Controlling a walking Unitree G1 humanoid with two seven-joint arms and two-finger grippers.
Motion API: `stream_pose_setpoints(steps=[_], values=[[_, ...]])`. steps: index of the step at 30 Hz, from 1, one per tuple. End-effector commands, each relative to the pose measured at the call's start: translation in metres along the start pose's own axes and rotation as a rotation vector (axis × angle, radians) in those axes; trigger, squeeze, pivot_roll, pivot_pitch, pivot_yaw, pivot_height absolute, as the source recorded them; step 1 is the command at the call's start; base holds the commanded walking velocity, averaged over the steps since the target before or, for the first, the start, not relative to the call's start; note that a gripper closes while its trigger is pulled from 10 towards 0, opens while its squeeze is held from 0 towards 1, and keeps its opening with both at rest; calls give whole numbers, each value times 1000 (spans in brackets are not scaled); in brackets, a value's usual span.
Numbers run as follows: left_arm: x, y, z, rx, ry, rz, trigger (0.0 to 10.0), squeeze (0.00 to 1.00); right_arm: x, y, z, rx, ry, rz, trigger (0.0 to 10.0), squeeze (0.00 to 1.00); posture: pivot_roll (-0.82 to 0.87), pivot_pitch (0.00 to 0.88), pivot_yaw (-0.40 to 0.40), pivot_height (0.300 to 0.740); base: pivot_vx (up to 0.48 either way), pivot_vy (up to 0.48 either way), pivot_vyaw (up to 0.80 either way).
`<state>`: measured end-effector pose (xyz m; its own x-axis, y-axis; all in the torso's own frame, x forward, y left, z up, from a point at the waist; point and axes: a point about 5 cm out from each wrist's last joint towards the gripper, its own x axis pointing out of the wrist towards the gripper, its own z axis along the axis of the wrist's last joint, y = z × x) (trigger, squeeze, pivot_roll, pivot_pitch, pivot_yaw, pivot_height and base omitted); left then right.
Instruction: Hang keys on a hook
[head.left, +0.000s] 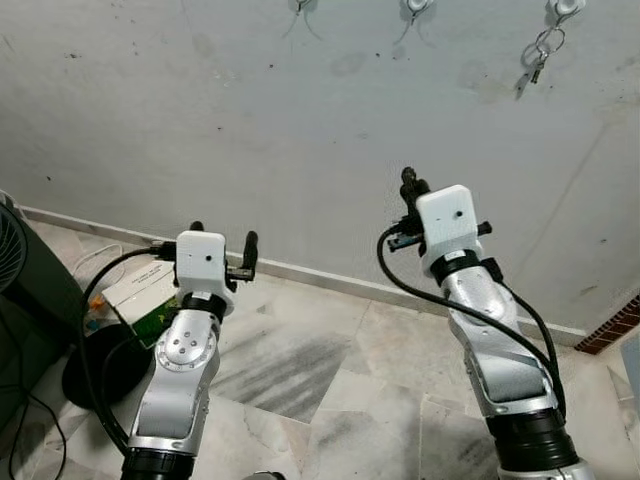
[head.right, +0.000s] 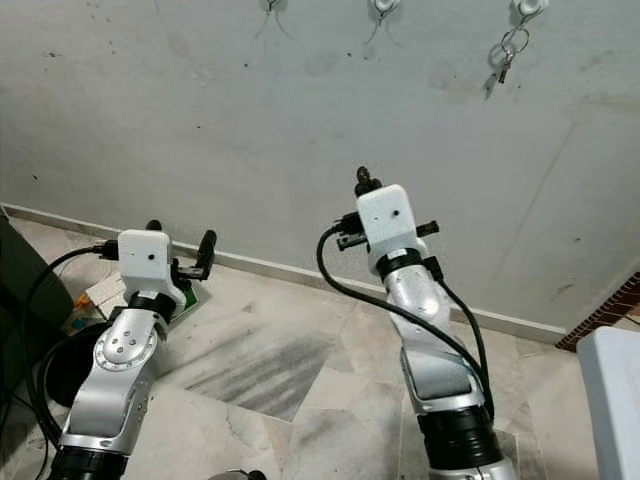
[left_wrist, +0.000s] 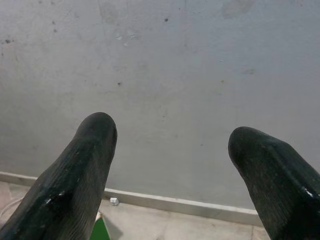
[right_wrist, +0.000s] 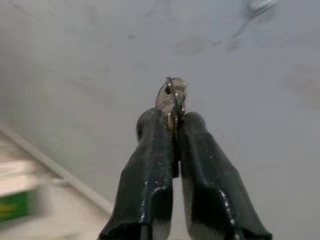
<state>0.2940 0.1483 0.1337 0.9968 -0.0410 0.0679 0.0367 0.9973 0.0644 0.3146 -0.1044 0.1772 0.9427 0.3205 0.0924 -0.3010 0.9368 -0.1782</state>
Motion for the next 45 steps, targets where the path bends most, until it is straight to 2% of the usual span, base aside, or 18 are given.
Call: stream_pose_setpoints(steps=[1,2,3,5,11,18,26,34,45], values=[[0,1,0,-1,9,-5,10000,0,0,6,-1,97,27,70,10000,0,-47,76,36,740,0,0,0],[0,1,0,-4,9,-8,10000,0,0,7,-3,131,37,91,10000,0,-47,76,36,740,0,0,0],[0,0,0,-7,10,-13,10000,0,-1,11,-8,218,83,128,10000,0,-46,73,36,740,0,0,0],[0,0,0,-11,11,-19,10000,0,-2,16,-12,313,130,177,10000,0,-47,73,36,740,0,0,0],[0,-1,-1,-22,17,-30,10000,0,-5,15,-15,385,136,179,10000,0,-47,73,36,740,0,0,0],[-2,-3,-1,-31,19,-39,10000,0,-7,15,-16,369,152,195,10000,0,-43,79,39,740,0,0,0],[-3,-3,-1,-85,26,-78,10000,0,-12,24,-9,221,116,288,10000,0,-47,81,39,740,0,0,0],[-4,-5,1,-105,15,-102,10000,0,-19,39,-3,237,85,410,10000,0,-47,85,37,740,0,0,0],[-5,-7,2,-123,14,-137,10000,0,-22,38,-3,215,73,384,10000,0,-48,86,41,740,201,22,0]])
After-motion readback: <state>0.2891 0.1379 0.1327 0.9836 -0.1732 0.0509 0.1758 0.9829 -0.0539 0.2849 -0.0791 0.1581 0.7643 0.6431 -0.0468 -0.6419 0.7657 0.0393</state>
